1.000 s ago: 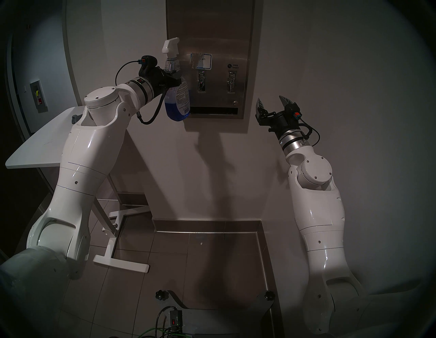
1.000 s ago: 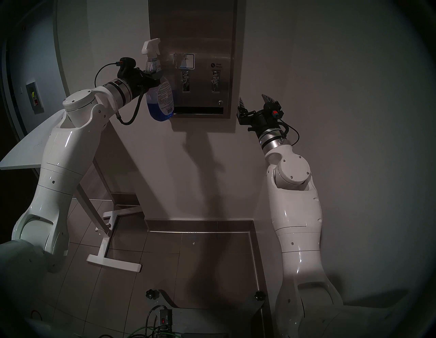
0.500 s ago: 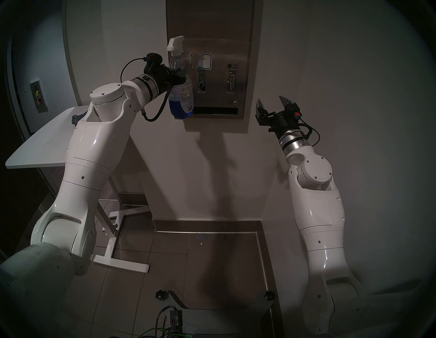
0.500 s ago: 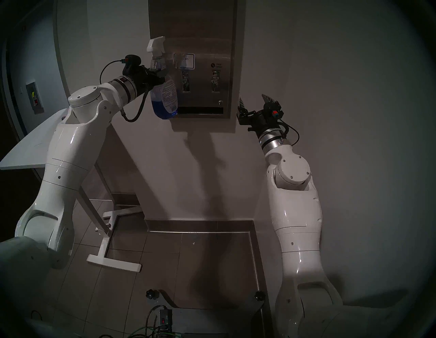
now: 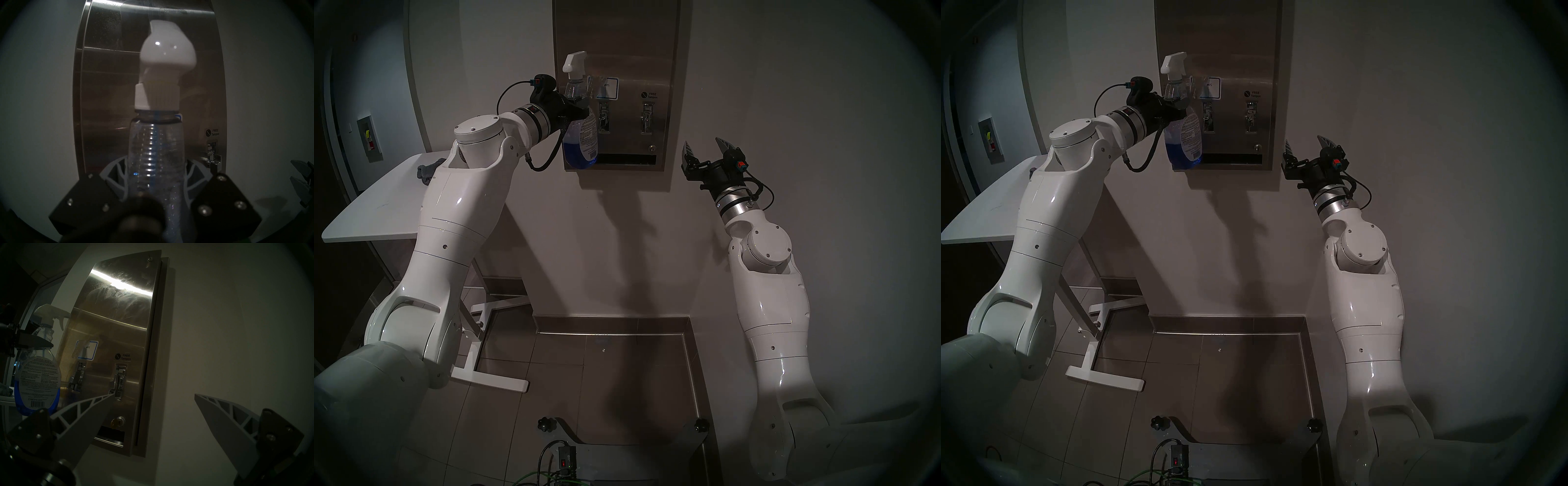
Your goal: Pick up the cleaner bottle and spray the cleaner onto the surface
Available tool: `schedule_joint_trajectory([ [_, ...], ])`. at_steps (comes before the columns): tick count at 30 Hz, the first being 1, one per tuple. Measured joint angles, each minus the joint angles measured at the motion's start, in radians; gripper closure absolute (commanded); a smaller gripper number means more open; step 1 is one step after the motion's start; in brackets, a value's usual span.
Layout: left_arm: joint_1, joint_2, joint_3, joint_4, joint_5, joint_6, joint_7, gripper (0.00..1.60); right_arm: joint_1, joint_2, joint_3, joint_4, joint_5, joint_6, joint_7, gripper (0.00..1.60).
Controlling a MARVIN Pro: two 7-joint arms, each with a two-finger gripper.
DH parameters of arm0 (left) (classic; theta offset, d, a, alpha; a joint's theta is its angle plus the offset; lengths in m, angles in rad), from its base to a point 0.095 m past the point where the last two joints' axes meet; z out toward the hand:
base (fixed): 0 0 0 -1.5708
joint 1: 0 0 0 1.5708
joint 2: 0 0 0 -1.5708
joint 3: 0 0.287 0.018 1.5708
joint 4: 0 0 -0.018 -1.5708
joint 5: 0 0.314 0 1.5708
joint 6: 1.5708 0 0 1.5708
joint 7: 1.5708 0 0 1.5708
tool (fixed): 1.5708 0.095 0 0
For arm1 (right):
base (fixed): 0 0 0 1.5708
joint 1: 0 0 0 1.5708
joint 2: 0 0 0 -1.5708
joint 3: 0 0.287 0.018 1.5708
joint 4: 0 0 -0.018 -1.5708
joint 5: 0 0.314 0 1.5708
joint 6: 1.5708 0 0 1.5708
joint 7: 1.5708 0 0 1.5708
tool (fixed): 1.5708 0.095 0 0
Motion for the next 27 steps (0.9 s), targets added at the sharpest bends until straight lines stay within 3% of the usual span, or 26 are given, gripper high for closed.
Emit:
schedule_joint_trajectory([
  [27,-0.050,-0.067,-0.004,0.072,0.036,0.002,0.069,1.60,0.000,-0.004,0.004,0.000,-0.004,0.000,0.003,0.00],
])
